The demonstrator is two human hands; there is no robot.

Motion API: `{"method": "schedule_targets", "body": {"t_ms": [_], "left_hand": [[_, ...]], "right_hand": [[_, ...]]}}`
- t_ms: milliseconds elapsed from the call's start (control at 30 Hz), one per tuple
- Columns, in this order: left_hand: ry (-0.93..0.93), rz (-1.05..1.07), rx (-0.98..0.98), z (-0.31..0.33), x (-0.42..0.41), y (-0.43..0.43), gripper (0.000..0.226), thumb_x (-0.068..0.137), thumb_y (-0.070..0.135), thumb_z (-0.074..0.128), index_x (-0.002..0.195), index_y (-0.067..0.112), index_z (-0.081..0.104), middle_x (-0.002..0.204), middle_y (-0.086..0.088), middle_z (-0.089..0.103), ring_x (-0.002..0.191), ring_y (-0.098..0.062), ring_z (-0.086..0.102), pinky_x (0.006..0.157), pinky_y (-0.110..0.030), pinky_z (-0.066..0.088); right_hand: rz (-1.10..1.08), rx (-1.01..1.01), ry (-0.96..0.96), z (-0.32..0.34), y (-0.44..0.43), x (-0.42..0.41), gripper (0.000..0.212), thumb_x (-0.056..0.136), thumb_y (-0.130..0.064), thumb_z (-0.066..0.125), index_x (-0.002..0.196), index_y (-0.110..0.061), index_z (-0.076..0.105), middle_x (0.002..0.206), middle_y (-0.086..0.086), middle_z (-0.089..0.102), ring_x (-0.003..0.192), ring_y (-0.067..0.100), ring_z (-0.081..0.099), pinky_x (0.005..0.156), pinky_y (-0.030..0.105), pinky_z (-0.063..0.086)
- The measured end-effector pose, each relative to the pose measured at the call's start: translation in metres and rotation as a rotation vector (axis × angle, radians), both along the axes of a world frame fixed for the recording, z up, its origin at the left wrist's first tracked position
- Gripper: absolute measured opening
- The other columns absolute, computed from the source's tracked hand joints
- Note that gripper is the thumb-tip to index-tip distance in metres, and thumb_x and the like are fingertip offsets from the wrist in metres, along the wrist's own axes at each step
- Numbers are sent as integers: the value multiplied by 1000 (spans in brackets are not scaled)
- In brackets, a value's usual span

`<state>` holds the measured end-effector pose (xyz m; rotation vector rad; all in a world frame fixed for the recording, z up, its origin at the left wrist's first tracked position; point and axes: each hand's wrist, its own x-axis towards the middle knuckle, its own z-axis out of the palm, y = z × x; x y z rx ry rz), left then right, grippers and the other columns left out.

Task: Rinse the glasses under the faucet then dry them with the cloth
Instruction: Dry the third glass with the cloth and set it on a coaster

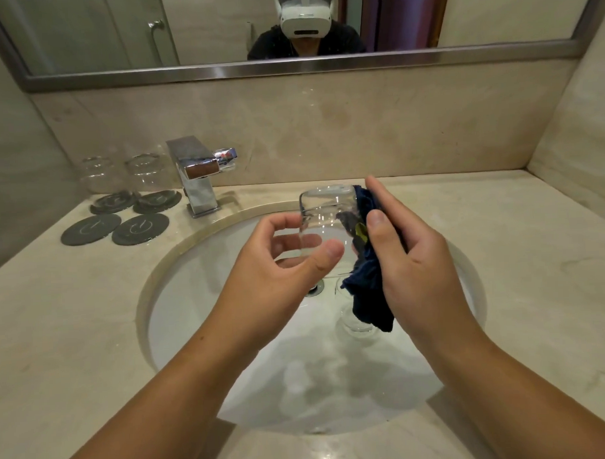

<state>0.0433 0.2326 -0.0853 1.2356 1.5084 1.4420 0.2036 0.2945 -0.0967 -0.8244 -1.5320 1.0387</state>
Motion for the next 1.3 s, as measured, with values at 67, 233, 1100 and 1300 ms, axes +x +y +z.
{"method": "schedule_targets", "body": {"t_ms": [67,233,1100,1300], "left_hand": [[-6,12,16,1,1,0,66,66,54,84,126,33,63,115,6,79,94,-7,79,71,-17,58],[-17,-60,-11,0,-6,1,50,82,55,85,125,39,66,114,8,82,106,-11,78,94,-35,59],[-78,-84,-18,-6,-4,7,65,75,62,69,134,40,53,119,9,80,114,-10,75,102,-40,56],[-28,-36,-46,-2,1,2,59,79,70,78,129,49,54,125,10,71,106,-7,76,83,-30,58]], "right_hand": [[11,-15,-11,1,0,-1,40,112,-28,49,150,-39,56,102,-36,74,94,-14,69,90,11,54],[-1,-105,90,0,5,-1,36,113,-30,49,146,-35,63,123,-13,77,112,11,74,104,44,57],[-13,-34,25,-1,4,0,40,111,-32,51,151,-37,56,125,-35,69,119,-12,63,107,28,51],[32,17,-29,-1,-6,-1,45,112,-25,49,154,-40,49,82,-39,70,73,-7,71,63,18,60]]}}
